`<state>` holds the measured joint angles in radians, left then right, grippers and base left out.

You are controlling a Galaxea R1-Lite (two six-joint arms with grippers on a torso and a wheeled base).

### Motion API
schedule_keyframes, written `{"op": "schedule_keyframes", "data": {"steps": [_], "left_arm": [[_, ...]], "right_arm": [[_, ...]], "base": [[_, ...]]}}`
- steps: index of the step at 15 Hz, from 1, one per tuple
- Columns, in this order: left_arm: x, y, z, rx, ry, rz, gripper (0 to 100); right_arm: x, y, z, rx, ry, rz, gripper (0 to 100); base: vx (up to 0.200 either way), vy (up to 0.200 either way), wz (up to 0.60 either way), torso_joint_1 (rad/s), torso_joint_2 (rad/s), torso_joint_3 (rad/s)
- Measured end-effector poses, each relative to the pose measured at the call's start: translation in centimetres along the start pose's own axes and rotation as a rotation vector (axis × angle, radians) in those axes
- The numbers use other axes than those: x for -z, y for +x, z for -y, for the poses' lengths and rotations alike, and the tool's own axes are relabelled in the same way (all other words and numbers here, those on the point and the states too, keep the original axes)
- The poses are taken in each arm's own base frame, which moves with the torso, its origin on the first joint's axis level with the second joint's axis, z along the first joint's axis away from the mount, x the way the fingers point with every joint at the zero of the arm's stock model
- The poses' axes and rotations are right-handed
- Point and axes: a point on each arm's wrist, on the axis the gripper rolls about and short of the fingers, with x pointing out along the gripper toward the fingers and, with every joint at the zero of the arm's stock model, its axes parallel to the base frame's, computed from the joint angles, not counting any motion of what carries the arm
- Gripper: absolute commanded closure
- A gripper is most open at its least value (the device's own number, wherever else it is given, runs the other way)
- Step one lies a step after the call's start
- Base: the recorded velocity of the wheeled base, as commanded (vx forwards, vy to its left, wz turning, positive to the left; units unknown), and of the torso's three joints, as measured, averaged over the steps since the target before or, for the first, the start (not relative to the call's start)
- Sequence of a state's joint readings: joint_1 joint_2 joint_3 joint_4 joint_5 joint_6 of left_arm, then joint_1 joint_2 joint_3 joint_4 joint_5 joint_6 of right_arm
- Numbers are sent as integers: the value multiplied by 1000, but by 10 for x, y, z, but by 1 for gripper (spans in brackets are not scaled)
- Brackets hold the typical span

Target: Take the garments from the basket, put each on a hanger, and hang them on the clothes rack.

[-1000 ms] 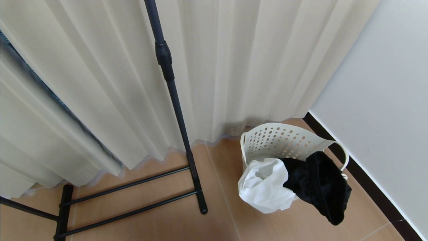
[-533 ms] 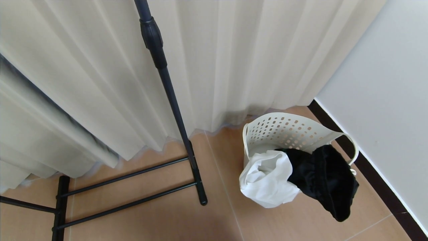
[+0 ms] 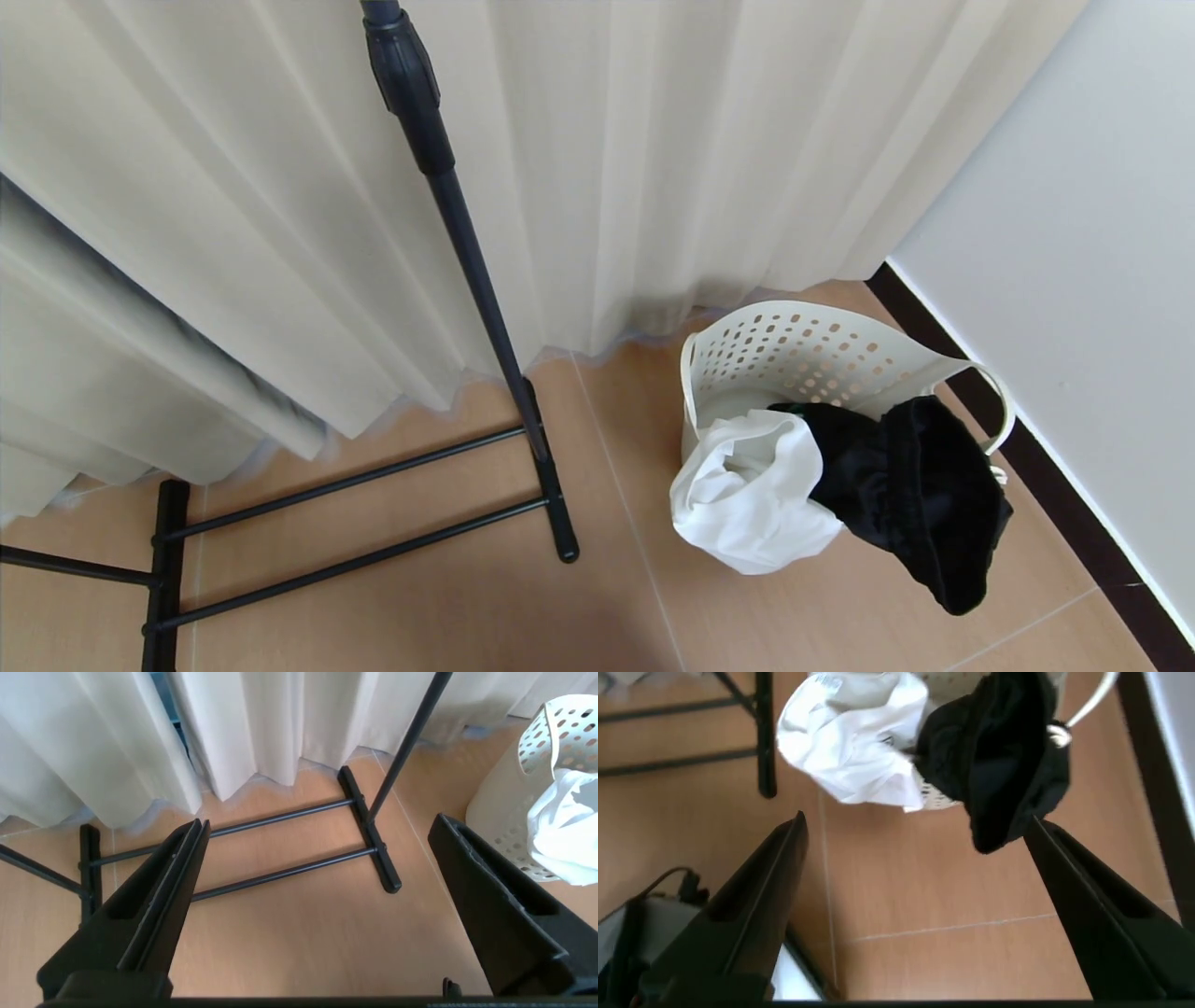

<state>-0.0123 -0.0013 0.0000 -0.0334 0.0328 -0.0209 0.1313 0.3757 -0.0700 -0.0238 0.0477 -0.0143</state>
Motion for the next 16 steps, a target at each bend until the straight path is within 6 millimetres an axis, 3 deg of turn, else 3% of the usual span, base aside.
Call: {"op": "schedule_keyframes", "data": {"steps": [4, 8, 12, 16], "left_arm": [[0, 0, 0, -1, 0, 0, 0], [0, 0, 0, 0, -1, 0, 0], [0, 0, 0, -1, -2, 0, 0], [0, 0, 0, -1, -1, 0, 0]], "right_arm": [[-61, 53, -4, -120, -199, -209, 0], [-111, 134, -17, -176, -518, -321, 0], [-131, 220, -35, -170, -876, -403, 0], [-127, 286, -46, -152, -1020, -470, 0]], "base": [[0, 0, 0, 0, 0, 0], [0, 0, 0, 0, 0, 0], [0, 0, 0, 0, 0, 0], [0, 0, 0, 0, 0, 0]]}}
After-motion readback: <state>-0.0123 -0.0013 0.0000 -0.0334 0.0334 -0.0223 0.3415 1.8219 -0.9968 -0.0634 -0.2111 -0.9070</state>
